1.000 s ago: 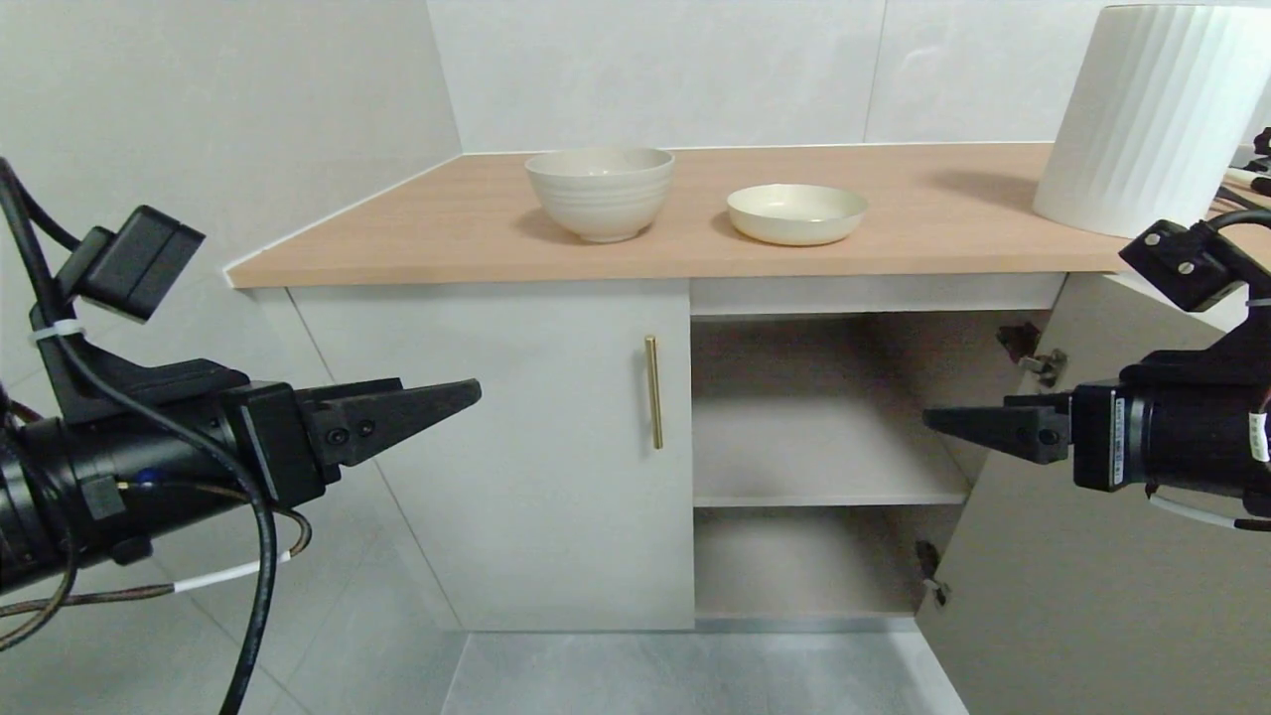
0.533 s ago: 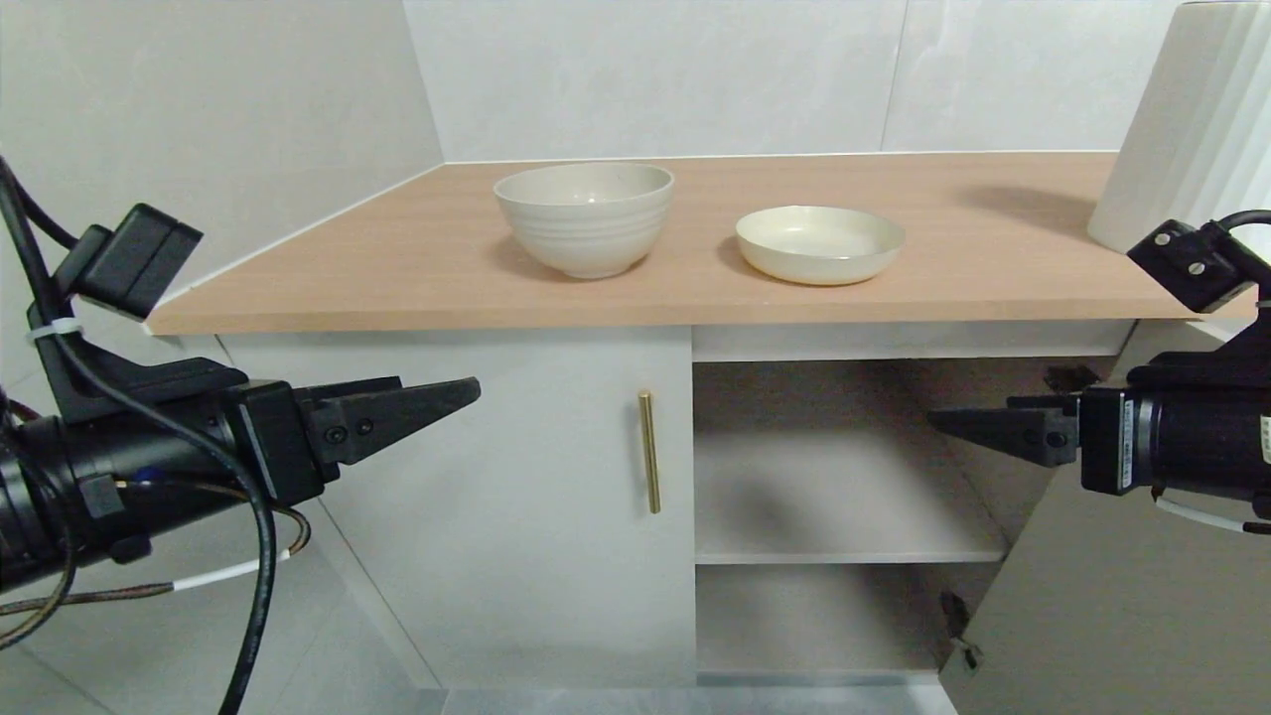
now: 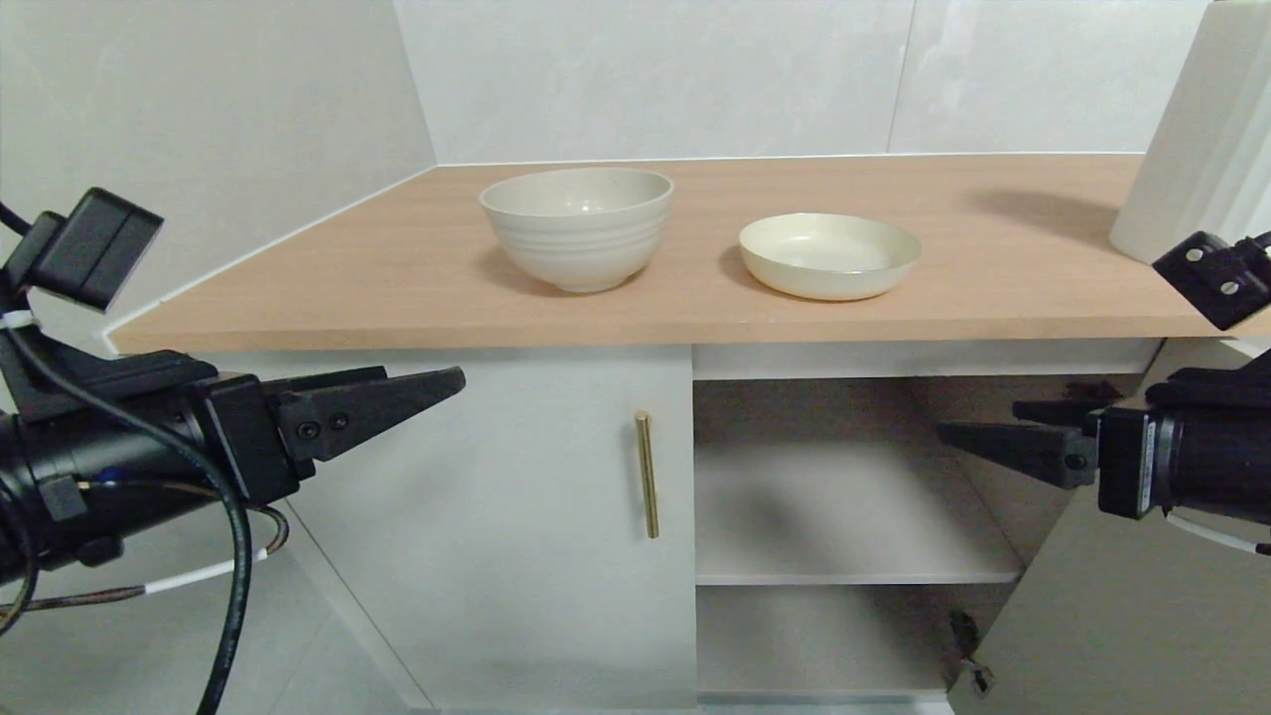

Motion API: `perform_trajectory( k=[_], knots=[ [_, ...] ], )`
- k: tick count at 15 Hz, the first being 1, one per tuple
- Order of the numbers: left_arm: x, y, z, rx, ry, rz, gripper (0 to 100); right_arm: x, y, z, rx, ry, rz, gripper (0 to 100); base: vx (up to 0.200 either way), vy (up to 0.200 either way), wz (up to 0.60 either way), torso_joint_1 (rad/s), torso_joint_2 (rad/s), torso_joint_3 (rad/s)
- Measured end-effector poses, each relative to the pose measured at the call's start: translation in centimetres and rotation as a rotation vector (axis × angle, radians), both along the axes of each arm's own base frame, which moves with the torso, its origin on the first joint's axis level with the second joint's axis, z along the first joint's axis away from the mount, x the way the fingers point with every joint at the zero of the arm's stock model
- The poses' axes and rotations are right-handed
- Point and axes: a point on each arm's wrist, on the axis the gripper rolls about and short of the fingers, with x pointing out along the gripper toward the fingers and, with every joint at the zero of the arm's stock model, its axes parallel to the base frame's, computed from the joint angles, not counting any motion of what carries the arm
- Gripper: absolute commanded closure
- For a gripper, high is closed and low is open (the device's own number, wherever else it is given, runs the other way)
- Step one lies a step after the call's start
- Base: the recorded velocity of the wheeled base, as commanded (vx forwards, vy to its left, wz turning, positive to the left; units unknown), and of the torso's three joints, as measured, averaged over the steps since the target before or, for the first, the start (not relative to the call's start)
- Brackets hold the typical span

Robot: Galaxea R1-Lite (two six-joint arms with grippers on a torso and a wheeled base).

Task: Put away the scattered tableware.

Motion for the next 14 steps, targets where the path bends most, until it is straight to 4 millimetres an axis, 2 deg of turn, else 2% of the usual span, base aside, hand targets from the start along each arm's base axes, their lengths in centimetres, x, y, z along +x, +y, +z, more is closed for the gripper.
perform_trajectory(
  k=[2, 5, 14],
  knots=[
    [0.02, -0.01, -0.03, 0.0, 0.003, -0.001, 0, -0.03, -0.01, -0.27, -0.001, -0.038, 0.006, 0, 0.0, 0.0, 0.0, 0.016, -0.07, -0.057],
    [0.04, -0.03, 0.04, -0.001, -0.001, -0.002, 0, -0.09, -0.04, -0.52, -0.009, -0.043, 0.009, 0, 0.0, 0.0, 0.0, 0.08, -0.24, -0.268],
    [0.3, -0.08, -0.2, 0.002, 0.013, 0.0, 0, -0.06, -0.02, -0.91, -0.017, -0.031, 0.01, 0, 0.0, 0.0, 0.0, 0.151, -0.48, -0.308]
  ],
)
